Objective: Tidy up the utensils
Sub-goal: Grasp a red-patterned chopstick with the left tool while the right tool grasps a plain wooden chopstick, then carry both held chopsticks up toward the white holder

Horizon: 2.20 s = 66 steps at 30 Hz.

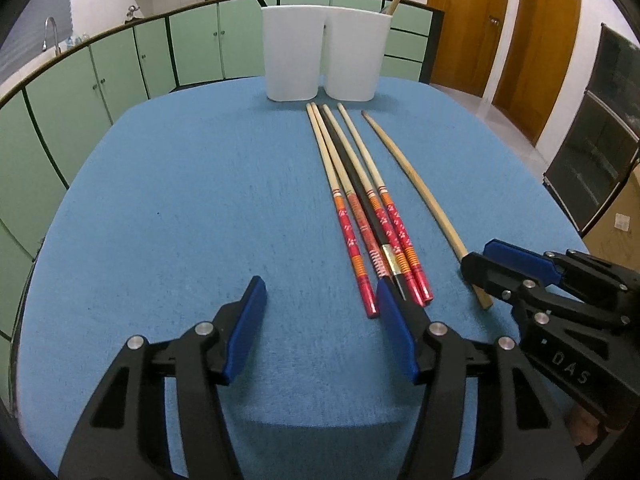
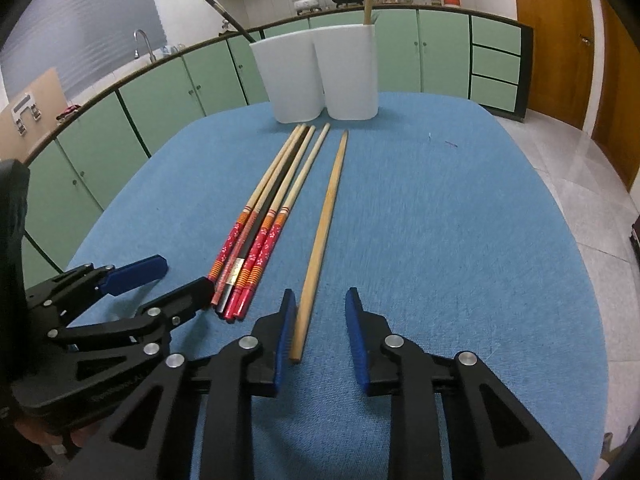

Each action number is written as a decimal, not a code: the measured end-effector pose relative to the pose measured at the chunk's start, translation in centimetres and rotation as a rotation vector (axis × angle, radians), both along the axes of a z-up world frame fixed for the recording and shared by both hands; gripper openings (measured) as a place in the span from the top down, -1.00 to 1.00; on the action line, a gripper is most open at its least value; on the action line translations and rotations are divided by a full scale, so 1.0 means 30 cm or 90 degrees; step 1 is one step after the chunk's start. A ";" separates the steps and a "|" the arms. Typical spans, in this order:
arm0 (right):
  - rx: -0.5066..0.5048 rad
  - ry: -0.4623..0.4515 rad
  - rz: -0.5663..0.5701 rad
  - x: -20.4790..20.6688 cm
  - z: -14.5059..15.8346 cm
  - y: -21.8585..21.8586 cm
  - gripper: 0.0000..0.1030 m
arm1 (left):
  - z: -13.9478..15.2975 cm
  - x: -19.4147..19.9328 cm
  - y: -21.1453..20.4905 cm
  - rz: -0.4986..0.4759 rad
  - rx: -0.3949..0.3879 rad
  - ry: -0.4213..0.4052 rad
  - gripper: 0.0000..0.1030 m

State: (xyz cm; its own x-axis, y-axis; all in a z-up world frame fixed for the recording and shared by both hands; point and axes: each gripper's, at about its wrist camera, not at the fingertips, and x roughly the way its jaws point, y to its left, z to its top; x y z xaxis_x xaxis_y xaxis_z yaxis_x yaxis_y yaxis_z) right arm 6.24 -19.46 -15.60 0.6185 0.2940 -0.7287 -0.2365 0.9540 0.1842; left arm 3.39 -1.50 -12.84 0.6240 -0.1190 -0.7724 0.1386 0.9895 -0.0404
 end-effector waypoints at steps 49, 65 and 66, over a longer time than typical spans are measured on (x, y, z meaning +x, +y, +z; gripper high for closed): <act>-0.028 -0.021 0.017 -0.069 -0.015 -0.019 0.74 | 0.006 -0.036 0.031 0.022 -0.024 -0.009 0.20; -0.015 -0.036 0.013 -0.064 0.030 -0.052 0.87 | 0.052 -0.046 0.009 0.006 -0.031 -0.031 0.91; -0.016 -0.043 0.012 -0.065 0.046 -0.057 0.87 | 0.077 -0.052 0.009 0.006 -0.026 -0.044 0.91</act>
